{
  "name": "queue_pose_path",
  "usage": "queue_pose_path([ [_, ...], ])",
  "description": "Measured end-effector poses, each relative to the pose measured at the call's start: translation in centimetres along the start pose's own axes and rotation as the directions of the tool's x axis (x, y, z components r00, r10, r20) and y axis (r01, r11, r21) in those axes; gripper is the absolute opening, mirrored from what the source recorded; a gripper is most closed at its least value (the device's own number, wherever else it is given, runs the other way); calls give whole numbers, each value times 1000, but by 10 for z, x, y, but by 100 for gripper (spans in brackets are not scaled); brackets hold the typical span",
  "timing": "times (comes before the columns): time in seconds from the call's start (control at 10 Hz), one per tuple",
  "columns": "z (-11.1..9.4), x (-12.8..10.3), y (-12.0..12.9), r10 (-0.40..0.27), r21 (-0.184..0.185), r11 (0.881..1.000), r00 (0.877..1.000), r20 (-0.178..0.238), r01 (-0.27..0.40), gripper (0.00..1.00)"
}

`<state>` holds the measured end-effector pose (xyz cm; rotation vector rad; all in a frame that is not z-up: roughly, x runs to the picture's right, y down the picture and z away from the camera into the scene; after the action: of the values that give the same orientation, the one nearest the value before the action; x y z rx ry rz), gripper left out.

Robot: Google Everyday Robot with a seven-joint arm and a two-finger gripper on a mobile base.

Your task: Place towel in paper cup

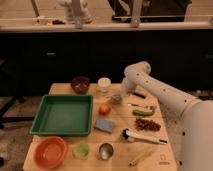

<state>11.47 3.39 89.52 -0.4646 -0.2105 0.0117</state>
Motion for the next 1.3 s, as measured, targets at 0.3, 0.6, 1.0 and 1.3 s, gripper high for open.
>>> queue_pose_path([
  [0.3,-14,-23,-6,-42,47,998,999,8,42,0],
  [0.6,-36,-39,-18,-66,101,993,998,16,64,0],
  [1.0,-73,-54,-36,-80,180,981,996,49,70,0],
  [1.3,-86,-73,-44,-111,214,972,991,71,94,0],
])
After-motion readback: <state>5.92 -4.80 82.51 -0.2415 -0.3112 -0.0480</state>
